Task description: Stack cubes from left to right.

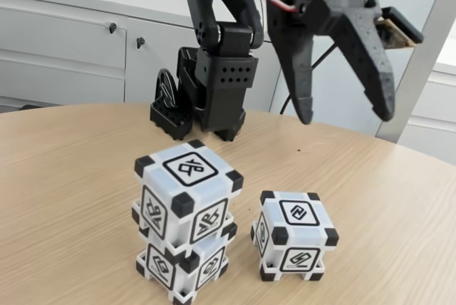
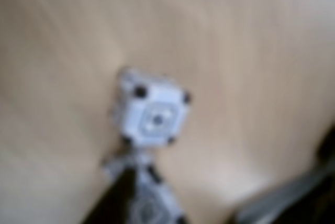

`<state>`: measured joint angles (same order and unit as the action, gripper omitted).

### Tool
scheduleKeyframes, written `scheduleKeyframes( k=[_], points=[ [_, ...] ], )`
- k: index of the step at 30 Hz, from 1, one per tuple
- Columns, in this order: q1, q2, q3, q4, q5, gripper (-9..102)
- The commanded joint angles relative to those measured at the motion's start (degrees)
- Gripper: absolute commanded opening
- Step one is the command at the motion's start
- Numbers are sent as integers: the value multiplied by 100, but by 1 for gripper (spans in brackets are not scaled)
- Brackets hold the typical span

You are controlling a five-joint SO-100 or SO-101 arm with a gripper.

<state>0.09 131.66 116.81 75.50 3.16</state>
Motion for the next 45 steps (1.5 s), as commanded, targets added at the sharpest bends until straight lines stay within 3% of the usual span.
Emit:
scheduleKeyframes(
  k=[1, 24, 34, 45],
  points=[
    [53, 0, 79, -246, 44, 36],
    [70, -88, 1600, -1564, 35, 34],
    [70, -1749, 1494, -1617, 88, 35],
    [70, -1819, 1450, -1863, 211, 34]
  ],
)
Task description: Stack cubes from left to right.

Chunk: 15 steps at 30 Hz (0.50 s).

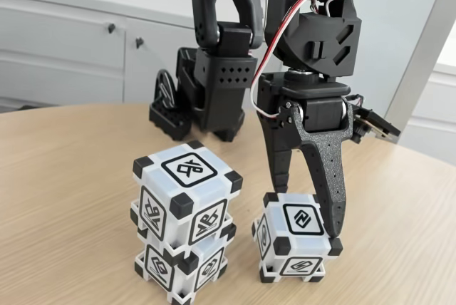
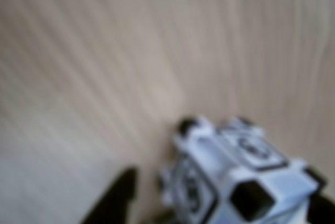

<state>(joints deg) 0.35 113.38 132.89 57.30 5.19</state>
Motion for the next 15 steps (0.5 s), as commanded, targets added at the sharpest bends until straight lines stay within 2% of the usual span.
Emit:
scheduleKeyframes(
  k=[1, 15],
  points=[
    [44, 9, -237, -44, 9, 34],
    [114, -114, -853, 70, 132, 34]
  ],
)
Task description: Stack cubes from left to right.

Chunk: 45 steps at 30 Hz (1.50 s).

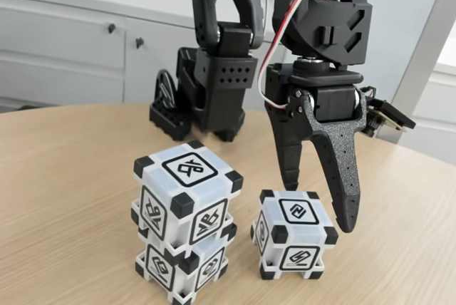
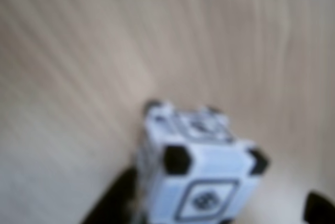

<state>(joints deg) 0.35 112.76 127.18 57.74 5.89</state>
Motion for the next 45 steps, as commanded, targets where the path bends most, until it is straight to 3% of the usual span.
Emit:
scheduleKeyframes(
  k=[1, 16, 37, 45],
  points=[
    [176, -62, -272, 26, 70, 34],
    [703, -703, -290, -62, -149, 34],
    [562, -712, -290, -70, -360, 26],
    [44, -712, -290, -79, -123, 21]
  ],
)
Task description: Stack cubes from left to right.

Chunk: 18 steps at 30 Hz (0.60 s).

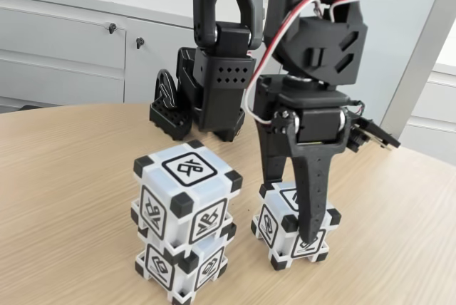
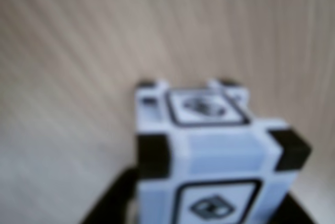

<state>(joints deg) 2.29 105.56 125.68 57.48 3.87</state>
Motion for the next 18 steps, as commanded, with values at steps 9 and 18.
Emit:
scheduleKeyframes(
  k=[9, 18],
  points=[
    [-149, 9, -141, -53, 35, 13],
    [-123, 114, -141, 26, 35, 12]
  ],
)
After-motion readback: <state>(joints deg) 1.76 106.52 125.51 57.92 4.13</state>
